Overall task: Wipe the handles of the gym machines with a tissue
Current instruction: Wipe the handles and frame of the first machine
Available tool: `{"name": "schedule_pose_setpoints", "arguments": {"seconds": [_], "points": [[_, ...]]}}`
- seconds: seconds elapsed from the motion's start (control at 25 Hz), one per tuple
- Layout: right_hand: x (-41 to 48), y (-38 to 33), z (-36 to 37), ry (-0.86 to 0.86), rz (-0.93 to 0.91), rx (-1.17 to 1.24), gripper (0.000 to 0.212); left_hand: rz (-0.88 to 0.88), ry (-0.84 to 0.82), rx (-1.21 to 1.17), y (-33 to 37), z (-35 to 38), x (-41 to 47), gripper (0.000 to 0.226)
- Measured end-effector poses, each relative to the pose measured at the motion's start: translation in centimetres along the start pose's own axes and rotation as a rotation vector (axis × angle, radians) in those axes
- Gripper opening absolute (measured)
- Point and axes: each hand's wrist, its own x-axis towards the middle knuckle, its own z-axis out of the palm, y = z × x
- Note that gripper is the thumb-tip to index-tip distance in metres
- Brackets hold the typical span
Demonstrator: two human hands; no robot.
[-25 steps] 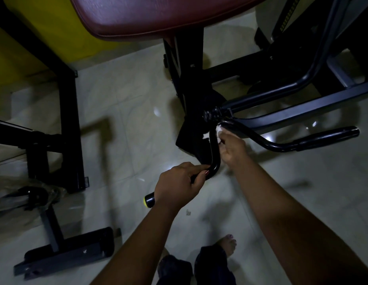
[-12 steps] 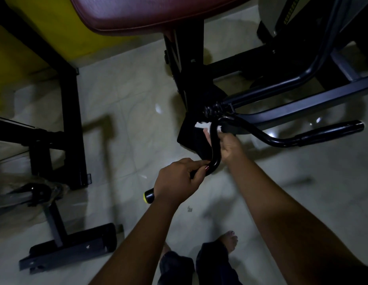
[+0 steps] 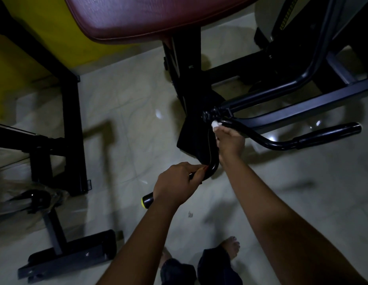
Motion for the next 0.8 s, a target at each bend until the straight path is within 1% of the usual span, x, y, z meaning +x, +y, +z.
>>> {"name": "schedule_pose_setpoints", "arguments": {"seconds": [0.04,0.12,0.16,0.2,0.24,0.32,0.4,0.44,0.52,0.6,0.68,0.72,0.8], "points": [[0.0,0.0,-0.1,0.024,-0.183,-0.241,0.011,-0.049,-0.043,-0.005,0.1,-0.1,0.3,0.035],[1.2,-0.5,0.3,0.068,-0.574,-0.686,0.013,-0.123,-0.079,-0.038,0.5,0.0,1.1,0.043],[2.1,-0.8,0.5,0.048,-0.743,-0.878,0.014,-0.121,-0.078,-0.058,1.0,0.1,1.6,0.046],[3.0,-1.0,0.5,-0.009,-0.870,-1.060,0.016,-0.097,-0.072,-0.082,1.8,0.5,2.2,0.047],[3.7,-0.9,0.2,-0.061,-0.957,-1.199,0.019,-0.071,-0.067,-0.105,2.8,0.9,2.8,0.047],[4.3,-0.5,-1.0,-0.093,-1.012,-1.302,0.026,-0.074,-0.065,-0.135,4.7,1.9,4.0,0.046],[4.0,0.4,-2.1,-0.034,-1.075,-1.330,0.037,-0.126,-0.120,-0.097,5.9,2.7,4.9,0.057],[4.1,0.5,-2.2,-0.017,-1.106,-1.344,0.038,-0.146,-0.155,-0.075,6.0,2.9,5.3,0.064],[5.2,-0.4,-1.1,-0.046,-1.106,-1.423,0.027,-0.180,-0.178,-0.098,5.8,3.0,5.8,0.065],[6.4,-2.5,0.2,-0.193,-1.065,-1.499,0.013,-0.204,-0.138,-0.078,6.1,2.8,5.9,0.063],[7.6,-4.2,0.4,-0.341,-1.014,-1.521,0.014,-0.209,-0.098,-0.015,6.6,2.7,5.8,0.061],[7.7,-4.7,-0.1,-0.363,-0.979,-1.526,0.014,-0.214,-0.096,-0.007,6.7,2.7,5.7,0.061],[6.8,-5.5,-2.1,-0.299,-0.909,-1.556,0.012,-0.220,-0.100,-0.011,6.9,2.7,5.6,0.061]]}}
